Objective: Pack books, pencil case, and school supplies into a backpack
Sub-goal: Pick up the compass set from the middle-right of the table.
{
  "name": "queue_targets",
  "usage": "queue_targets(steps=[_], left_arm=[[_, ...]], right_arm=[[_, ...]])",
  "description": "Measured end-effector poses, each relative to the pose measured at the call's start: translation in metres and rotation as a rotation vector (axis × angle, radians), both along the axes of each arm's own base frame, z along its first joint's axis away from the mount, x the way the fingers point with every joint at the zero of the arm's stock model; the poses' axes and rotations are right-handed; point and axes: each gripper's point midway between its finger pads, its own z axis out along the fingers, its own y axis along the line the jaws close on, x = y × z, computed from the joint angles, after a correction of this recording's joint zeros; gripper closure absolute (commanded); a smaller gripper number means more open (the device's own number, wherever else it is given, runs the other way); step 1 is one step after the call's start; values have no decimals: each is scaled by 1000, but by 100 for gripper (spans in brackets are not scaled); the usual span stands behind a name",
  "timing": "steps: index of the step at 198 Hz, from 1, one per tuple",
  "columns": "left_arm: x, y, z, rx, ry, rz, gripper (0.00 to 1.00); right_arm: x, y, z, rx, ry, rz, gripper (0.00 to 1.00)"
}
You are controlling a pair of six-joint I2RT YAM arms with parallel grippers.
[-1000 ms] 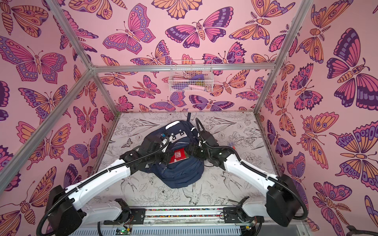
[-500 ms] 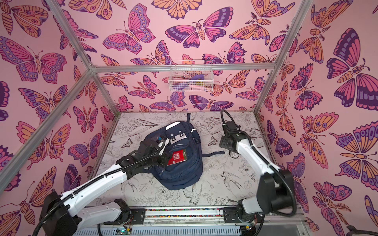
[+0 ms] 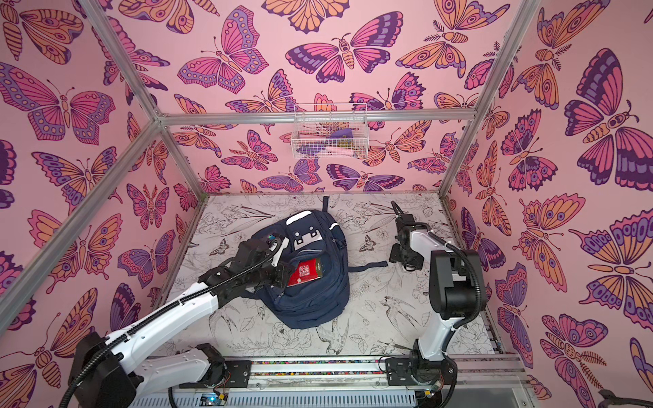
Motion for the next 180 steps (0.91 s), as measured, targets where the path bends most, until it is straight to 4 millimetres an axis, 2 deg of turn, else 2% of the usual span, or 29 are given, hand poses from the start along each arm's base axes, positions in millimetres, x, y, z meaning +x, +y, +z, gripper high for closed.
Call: queue_targets(steps=[16, 49, 85, 102, 115, 133, 143, 145, 180], left_arm=[[3, 3, 0, -7, 9, 14, 100], [10, 5, 0, -11, 37, 33, 100], [14, 2, 3, -36, 61, 49, 52], [17, 3, 8, -60, 71, 75, 38], [19, 4, 13, -80, 86, 92, 32], [24, 3, 27, -116, 95, 109, 22], [28, 2, 38, -144, 93, 116, 2], [28, 1, 41, -150, 91, 115, 0], [36, -5, 89, -305, 108, 116, 0]], right_arm=[[-1, 2, -4, 24, 2, 2, 41], [2, 9, -6, 61, -13, 11, 65], [-3, 13, -3, 80, -30, 17, 78], [-10, 21, 4, 92, -35, 38, 81], [-12, 32, 19, 100, -65, 71, 82], [-11, 58, 56, 120, -165, 146, 84], [-13, 76, 80, 138, -229, 204, 86], [-13, 81, 85, 140, -243, 220, 86], [-41, 169, 164, 230, -442, 535, 87]])
